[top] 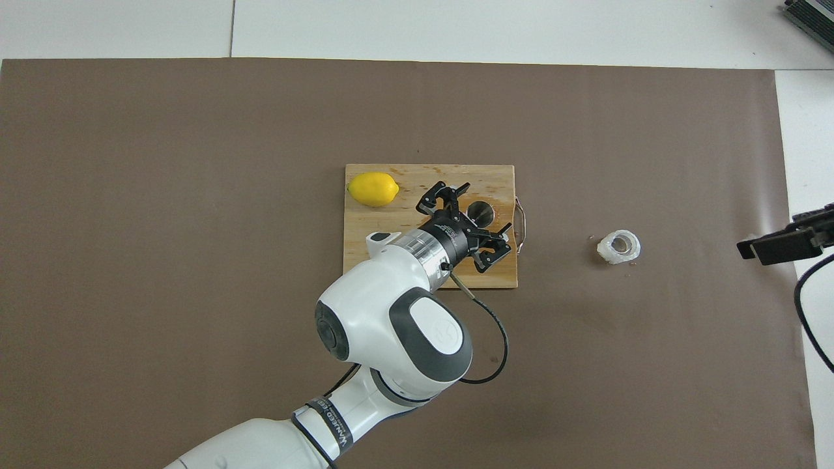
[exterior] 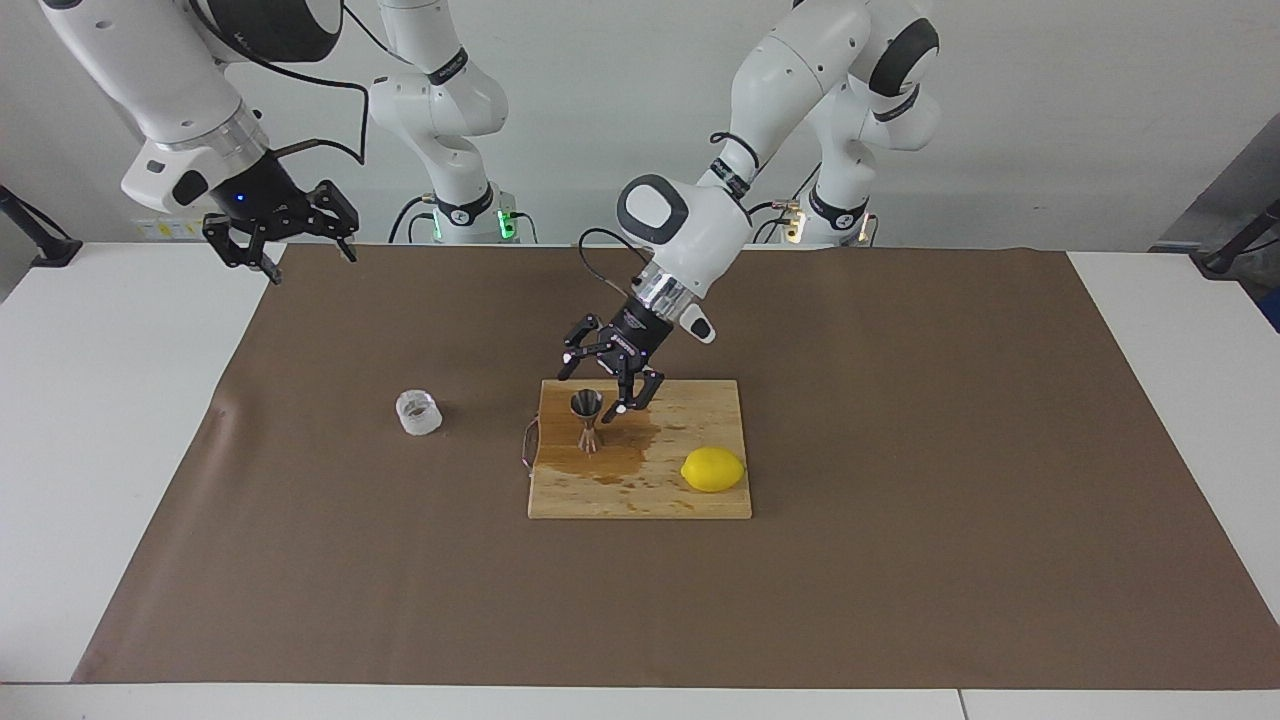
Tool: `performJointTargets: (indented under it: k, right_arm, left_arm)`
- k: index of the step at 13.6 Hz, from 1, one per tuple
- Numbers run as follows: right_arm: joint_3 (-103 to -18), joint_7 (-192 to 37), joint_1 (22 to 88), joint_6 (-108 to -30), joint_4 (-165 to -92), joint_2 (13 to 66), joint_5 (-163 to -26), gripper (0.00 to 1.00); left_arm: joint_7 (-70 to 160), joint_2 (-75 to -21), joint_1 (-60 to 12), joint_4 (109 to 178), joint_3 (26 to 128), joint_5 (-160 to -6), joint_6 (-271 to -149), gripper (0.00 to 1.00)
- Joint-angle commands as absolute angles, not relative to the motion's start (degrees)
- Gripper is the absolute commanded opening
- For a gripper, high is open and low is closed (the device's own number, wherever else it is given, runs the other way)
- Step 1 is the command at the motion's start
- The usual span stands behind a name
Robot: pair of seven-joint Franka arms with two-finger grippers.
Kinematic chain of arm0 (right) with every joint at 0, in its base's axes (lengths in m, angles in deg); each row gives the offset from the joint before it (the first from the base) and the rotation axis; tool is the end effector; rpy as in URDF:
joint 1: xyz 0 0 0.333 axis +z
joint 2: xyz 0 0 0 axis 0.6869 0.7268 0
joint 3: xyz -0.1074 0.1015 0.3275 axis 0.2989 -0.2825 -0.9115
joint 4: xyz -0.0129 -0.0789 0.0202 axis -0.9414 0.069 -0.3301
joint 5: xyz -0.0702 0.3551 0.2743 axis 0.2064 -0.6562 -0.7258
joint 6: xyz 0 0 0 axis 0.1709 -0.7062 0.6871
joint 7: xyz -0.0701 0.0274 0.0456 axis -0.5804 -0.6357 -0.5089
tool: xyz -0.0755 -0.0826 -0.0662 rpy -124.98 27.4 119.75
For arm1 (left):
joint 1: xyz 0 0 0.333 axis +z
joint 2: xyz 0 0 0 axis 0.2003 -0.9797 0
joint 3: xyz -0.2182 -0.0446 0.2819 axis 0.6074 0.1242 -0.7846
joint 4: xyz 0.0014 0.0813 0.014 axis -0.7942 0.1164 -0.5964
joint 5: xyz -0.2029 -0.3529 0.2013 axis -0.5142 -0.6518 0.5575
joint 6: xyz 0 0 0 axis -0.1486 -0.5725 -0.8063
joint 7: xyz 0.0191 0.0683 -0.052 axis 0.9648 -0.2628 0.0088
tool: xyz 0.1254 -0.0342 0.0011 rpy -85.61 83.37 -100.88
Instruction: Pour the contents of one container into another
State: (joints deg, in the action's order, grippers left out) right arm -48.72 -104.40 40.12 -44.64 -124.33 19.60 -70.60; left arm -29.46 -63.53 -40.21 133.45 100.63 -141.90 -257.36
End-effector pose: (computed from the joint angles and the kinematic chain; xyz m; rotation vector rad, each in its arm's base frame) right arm 0.5843 -0.0687 0.6089 -2.9351 -0.6964 -0.0134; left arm 0.5382 -0.5252 0.3858 0.9204 1.9868 -0.5636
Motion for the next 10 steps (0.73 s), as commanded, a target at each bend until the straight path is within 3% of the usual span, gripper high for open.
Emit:
performJointTargets:
  k: [1,6,10]
  right_arm:
    - [-48.8,-120.3,37.9,-48.9,-130.0,17.4,-73.9,1.0]
    - [-48.8,-150.7,30.5,-54.0,-136.3,22.7,-85.6,1.0]
    - [-48.8,-173.2,27.0,-57.9,-136.8,30.3,-93.7,1.0]
  left_arm:
    - [-22.8,-59.9,-35.4,135.5,100.4,-140.6,-248.8,1.0]
    - [-21.5,-55.2,-24.0,139.1,100.2,-116.7,-225.8,1.0]
    - [-21.5,-53.7,-20.0,139.2,100.2,-97.6,-216.7,1.0]
